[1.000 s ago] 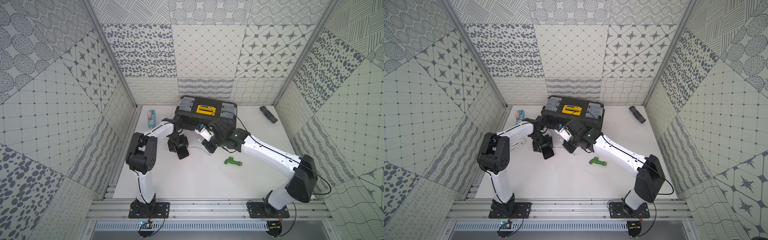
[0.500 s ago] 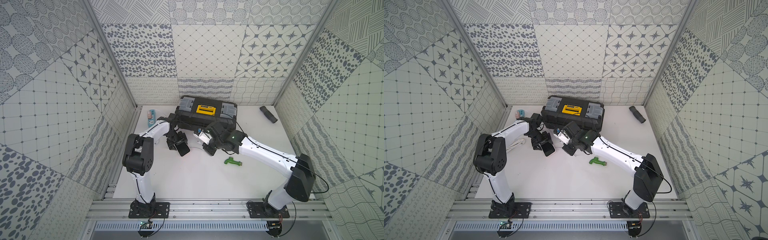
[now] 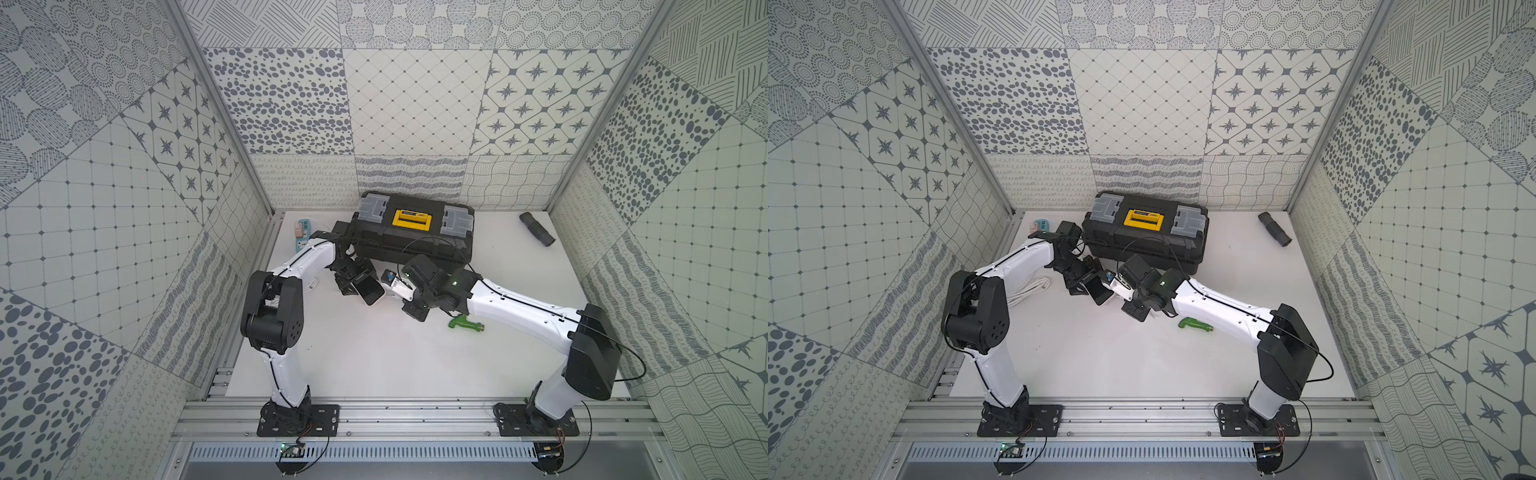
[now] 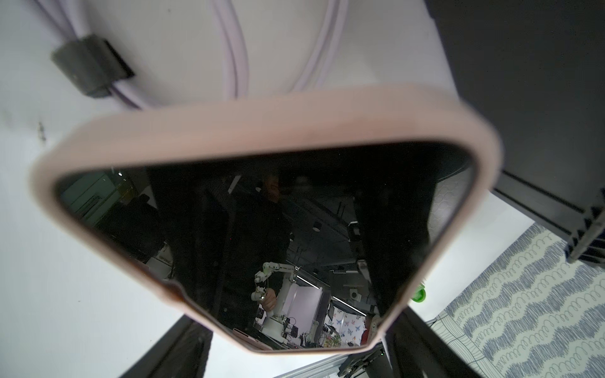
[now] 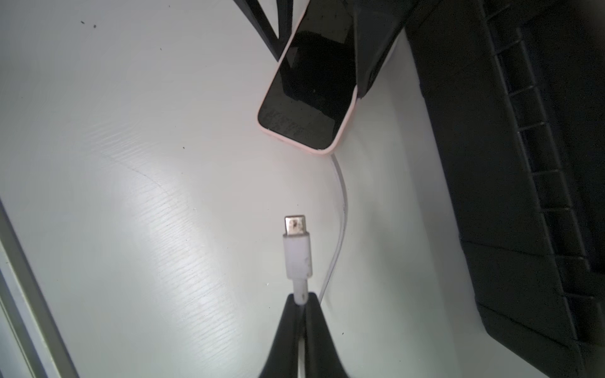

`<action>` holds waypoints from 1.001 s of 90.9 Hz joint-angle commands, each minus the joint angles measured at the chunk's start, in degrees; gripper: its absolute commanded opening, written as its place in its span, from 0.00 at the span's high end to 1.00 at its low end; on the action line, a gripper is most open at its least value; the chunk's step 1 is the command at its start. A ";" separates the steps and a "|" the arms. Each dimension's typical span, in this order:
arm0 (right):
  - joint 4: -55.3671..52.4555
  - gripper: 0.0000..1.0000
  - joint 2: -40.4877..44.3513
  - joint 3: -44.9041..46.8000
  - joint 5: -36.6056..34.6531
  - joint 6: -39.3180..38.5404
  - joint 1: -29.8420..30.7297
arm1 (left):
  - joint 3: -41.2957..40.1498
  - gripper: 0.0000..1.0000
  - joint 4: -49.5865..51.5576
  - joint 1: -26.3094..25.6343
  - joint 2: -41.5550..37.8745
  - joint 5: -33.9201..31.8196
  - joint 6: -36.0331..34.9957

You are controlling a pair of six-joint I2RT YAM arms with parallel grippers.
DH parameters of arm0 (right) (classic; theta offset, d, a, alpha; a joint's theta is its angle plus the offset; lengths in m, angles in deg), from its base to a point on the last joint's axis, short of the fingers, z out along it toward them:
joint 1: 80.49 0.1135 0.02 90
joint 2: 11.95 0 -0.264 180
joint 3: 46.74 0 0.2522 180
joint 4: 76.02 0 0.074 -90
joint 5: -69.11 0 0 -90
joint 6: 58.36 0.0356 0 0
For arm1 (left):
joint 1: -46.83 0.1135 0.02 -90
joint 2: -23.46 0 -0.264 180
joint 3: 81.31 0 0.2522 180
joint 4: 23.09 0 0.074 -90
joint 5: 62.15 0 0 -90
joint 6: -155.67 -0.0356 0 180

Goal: Plug the charging cable into the phone
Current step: Pick up the phone at the center of the board.

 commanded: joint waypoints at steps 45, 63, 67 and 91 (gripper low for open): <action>1.86 1.00 -6.48 -1.44 -11.09 -2.57 3.60 | -4.46 1.00 -10.59 0.34 -5.28 8.43 14.78; 3.62 1.00 -8.61 -3.68 -11.65 -2.57 3.89 | -6.04 1.00 -12.09 0.35 -5.99 9.53 16.15; 3.79 1.00 -8.98 -4.08 -11.83 -2.62 3.98 | -6.49 1.00 -12.17 0.34 -6.03 9.55 16.28; 4.63 1.00 -8.95 -4.09 -13.11 -2.91 4.51 | -9.17 1.00 -14.56 0.32 -6.44 10.36 18.14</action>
